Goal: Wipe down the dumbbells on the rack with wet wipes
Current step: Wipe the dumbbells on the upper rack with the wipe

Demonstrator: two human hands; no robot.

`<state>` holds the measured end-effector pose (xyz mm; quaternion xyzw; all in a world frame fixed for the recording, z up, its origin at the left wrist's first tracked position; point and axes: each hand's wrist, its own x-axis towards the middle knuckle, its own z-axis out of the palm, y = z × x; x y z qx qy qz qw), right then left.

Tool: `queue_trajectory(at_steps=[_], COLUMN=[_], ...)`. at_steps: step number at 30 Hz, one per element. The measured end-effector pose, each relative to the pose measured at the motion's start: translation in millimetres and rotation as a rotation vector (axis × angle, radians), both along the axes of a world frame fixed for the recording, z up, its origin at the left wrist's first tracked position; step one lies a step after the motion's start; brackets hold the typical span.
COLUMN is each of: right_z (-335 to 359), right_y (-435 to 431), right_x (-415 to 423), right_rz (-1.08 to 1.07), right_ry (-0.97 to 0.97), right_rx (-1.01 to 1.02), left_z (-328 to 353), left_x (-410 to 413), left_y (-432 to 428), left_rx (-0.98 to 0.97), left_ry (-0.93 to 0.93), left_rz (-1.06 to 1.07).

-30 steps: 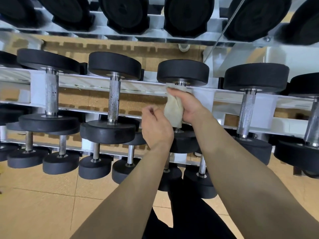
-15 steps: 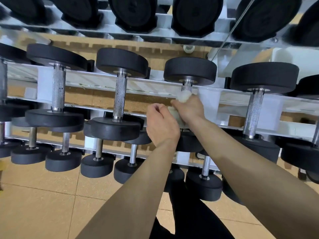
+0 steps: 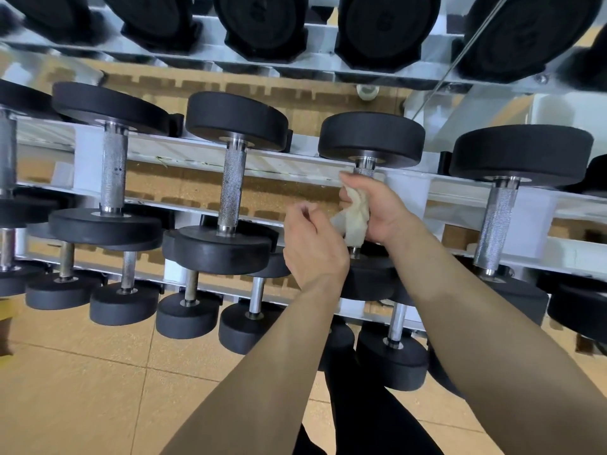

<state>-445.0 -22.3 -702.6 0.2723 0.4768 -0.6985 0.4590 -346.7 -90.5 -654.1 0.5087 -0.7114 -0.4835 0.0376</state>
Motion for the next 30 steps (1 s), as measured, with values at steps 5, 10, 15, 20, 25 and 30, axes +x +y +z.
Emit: queue_trajectory(at_steps=[5,10,15,20,25,30], right_z=[10,8,11,10,2,-7], right_y=[-4,-17,-9,0,7,4], right_x=[-10,1,33,32,15,2], right_rz=[-0.085,-0.044,0.384,0.306,0.156,0.069], right_ry=[0.038,0.351,0.536,0.347,-0.047,0.006], right_rx=[-0.011,0.486,0.759,0.455,-0.048,-0.222], left_z=[-1,1,4,2,-2,-5], left_x=[1,1,1,0,0,1], left_y=[0,0,0,-1,0,-1], left_rx=[-0.016,-0.025,-0.030,-0.023,-0.024,-0.019], left_ry=[-0.001,0.001,-0.005,-0.012,-0.007,0.000], left_rz=[-0.001,-0.009,-0.006,-0.005,-0.005,-0.007])
